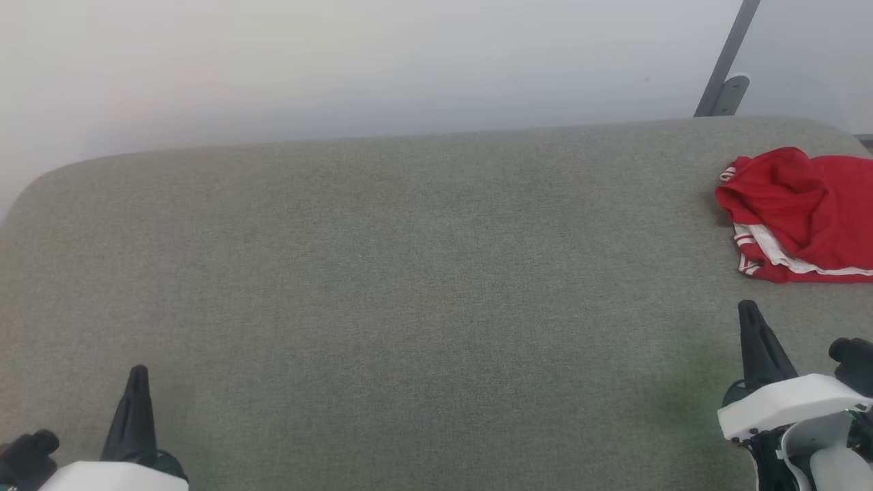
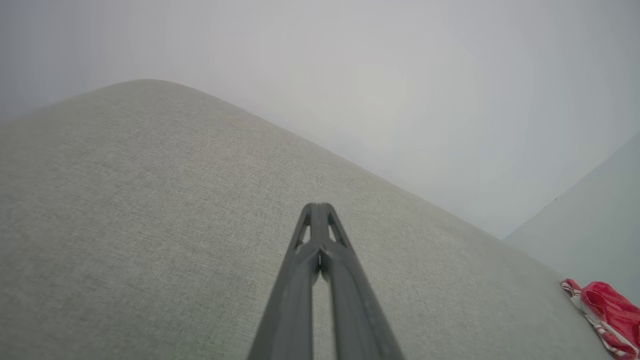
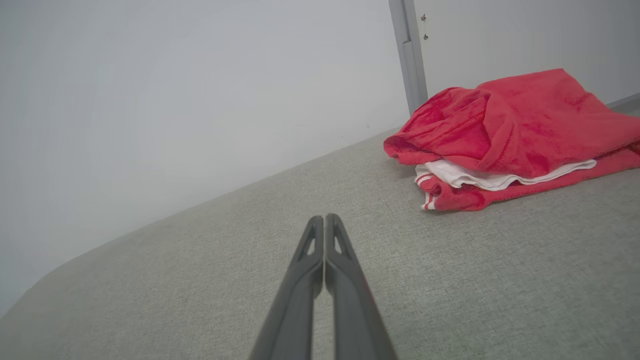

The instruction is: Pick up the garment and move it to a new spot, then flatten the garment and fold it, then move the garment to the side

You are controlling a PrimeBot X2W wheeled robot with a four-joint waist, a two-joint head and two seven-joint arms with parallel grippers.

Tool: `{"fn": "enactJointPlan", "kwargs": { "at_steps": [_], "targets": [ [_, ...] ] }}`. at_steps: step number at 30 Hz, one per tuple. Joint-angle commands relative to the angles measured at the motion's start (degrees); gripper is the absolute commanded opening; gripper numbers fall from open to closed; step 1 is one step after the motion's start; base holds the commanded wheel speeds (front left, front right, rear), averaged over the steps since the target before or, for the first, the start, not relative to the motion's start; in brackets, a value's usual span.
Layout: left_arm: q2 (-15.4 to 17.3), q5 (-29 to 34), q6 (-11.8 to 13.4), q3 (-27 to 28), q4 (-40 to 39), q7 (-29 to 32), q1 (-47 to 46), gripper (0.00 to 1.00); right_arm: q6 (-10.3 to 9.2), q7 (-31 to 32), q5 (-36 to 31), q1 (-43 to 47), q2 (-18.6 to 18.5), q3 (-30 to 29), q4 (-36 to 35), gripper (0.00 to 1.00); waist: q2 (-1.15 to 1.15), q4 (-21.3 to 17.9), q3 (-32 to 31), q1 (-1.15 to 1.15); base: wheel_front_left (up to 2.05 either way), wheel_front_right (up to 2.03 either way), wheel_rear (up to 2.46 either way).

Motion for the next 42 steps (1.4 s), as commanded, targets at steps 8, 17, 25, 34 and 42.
{"fn": "enactJointPlan", "kwargs": {
  "at_steps": [8, 17, 25, 34, 42],
  "targets": [
    [-0.6, -7.4, 0.0, -0.3, -0.3, 2.2, -2.8, 0.00, 0.00, 2.2, 8.5, -0.5, 0.4, -0.6, -1.9, 0.00, 0.00, 0.2, -0.2, 0.00, 0.00, 0.00, 0.00],
    [-1.8, -14.4, 0.0, -0.8, 0.2, 4.4, -4.0, 0.00, 0.00, 4.4, 16.5, -0.2, 1.3, -0.8, -2.7, 0.00, 0.00, 0.4, -0.4, 0.00, 0.00, 0.00, 0.00],
    [-2.7, -19.3, -0.1, -1.2, 0.6, 6.0, -4.9, 0.00, 0.00, 6.0, 22.3, 0.0, 2.0, -1.0, -3.2, 0.00, 0.00, 0.6, -0.5, 0.00, 0.00, 0.00, 0.00],
    [-3.6, -24.5, -0.1, -1.5, 1.0, 7.7, -5.8, 0.00, 0.00, 7.7, 28.2, 0.2, 2.7, -1.2, -3.6, 0.00, 0.00, 0.8, -0.7, 0.00, 0.00, 0.00, 0.00],
    [-4.3, -28.8, -0.1, -1.8, 1.3, 9.1, -6.4, 0.00, 0.01, 9.1, 33.1, 0.4, 3.2, -1.3, -4.0, 0.00, 0.00, 1.0, -0.9, 0.00, 0.00, 0.00, 0.00]
  ]
}}
